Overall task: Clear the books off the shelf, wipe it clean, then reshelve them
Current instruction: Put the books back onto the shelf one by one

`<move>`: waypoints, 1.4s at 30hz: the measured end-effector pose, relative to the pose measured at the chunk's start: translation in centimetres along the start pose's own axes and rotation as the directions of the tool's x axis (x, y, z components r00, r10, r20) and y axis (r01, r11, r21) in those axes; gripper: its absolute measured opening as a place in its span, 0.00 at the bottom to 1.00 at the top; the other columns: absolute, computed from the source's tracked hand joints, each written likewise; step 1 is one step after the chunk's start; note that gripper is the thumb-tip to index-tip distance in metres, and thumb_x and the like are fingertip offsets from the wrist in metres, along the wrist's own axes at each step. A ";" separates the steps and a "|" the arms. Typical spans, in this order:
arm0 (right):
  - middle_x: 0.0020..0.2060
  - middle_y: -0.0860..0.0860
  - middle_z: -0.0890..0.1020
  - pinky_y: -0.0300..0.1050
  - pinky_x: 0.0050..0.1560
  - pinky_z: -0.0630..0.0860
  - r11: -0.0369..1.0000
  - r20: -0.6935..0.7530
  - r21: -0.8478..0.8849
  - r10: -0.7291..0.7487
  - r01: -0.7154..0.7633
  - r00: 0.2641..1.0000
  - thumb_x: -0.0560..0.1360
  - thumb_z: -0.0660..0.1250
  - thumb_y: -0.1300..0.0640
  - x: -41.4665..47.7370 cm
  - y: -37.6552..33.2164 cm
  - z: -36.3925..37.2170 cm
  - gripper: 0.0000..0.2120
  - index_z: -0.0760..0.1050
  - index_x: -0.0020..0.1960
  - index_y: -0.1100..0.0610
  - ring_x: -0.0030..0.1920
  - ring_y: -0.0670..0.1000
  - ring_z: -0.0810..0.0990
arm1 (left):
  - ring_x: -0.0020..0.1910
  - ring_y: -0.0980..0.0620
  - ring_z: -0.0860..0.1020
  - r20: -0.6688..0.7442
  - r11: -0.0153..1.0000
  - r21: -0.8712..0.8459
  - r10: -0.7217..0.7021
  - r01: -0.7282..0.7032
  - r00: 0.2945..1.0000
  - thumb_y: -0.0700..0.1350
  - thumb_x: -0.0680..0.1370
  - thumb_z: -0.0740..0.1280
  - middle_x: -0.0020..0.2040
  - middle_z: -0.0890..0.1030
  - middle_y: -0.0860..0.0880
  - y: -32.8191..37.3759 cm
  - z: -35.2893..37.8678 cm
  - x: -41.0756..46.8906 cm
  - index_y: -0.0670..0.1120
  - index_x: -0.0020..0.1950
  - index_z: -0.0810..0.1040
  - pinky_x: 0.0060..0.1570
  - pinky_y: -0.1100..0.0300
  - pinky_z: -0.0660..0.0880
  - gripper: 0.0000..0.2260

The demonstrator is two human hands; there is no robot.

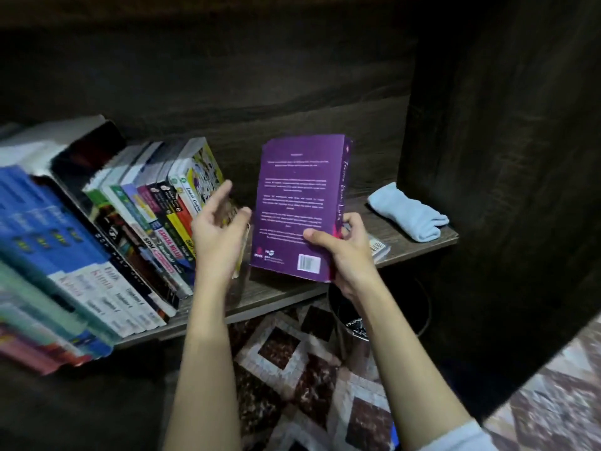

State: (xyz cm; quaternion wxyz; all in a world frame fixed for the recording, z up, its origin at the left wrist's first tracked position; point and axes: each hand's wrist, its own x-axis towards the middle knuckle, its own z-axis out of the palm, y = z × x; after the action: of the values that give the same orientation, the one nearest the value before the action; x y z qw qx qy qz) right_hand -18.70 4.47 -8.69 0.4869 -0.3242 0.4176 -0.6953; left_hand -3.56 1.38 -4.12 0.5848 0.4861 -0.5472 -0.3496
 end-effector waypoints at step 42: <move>0.65 0.51 0.76 0.47 0.65 0.70 0.588 0.347 -0.776 0.096 0.228 0.933 0.68 0.76 0.57 5.7 9.3 5.0 0.44 0.55 0.75 0.39 0.65 0.52 0.74 | 0.74 0.45 0.52 -0.037 0.450 0.866 0.489 -0.216 0.871 0.55 0.65 0.75 0.71 0.64 0.51 -1.9 -3.0 3.4 0.56 0.65 0.74 0.64 0.30 0.37 0.28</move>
State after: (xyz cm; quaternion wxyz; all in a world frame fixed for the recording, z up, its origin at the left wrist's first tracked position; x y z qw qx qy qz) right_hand -12.45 -3.94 -14.59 0.3270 -0.6434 0.5795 -0.3784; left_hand 0.16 -1.78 -4.67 0.4088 0.6239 -0.6462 0.1613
